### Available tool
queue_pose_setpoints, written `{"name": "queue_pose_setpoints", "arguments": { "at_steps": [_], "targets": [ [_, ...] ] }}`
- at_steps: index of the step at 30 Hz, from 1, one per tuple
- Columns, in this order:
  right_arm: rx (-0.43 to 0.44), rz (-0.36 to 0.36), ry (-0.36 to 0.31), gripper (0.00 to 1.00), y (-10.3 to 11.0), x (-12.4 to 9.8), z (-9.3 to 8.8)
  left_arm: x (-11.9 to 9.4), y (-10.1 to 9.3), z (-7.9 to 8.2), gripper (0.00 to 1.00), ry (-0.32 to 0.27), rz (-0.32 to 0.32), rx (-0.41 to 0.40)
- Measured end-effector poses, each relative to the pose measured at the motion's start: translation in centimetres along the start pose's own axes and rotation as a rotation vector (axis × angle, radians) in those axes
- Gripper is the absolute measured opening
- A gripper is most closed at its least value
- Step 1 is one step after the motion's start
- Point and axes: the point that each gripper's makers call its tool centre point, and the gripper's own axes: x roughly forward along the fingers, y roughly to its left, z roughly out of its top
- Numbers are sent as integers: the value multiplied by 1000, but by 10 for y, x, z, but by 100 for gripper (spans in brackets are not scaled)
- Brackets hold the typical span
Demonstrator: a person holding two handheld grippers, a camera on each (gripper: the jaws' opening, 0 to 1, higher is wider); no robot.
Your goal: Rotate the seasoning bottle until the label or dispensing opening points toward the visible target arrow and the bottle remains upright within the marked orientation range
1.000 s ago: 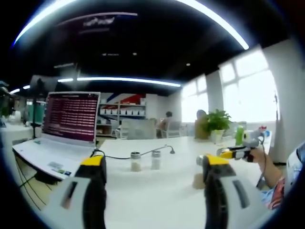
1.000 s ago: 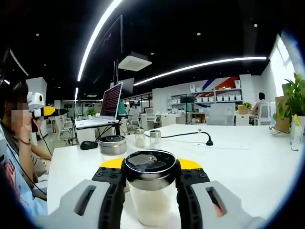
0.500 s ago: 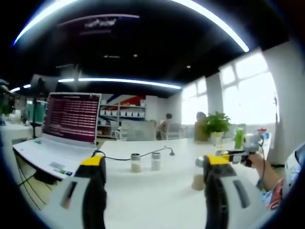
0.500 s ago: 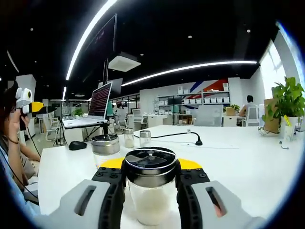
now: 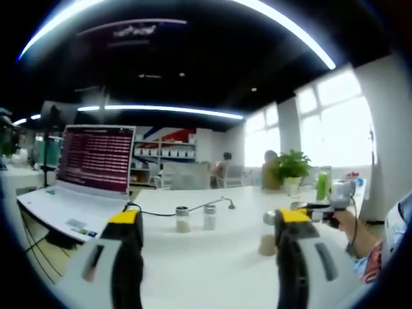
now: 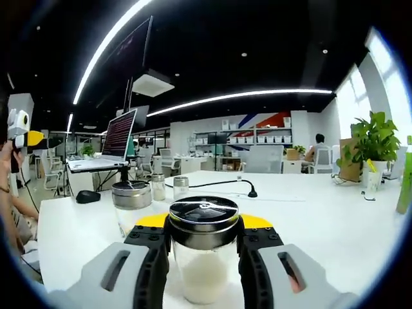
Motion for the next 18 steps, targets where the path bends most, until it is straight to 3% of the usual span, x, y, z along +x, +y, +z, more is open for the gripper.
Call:
{"name": "queue_pose_setpoints", "arguments": {
  "at_steps": [12,14,15,18],
  "targets": [
    [13,-69,-11,40,-2,2,-1,-2,1,-1,89,5,-4,-2],
    [70,-85,-30,41,-2,-2,4,-2,2,-1,89,4,-2,-6],
    [49,-96,-68,45,-4,-5,14,-1,3,-1,89,5,1,-7],
    [-20,-135,-92,61,-8,-14,31,-1,4,-2,89,7,6,-6]
  ]
}}
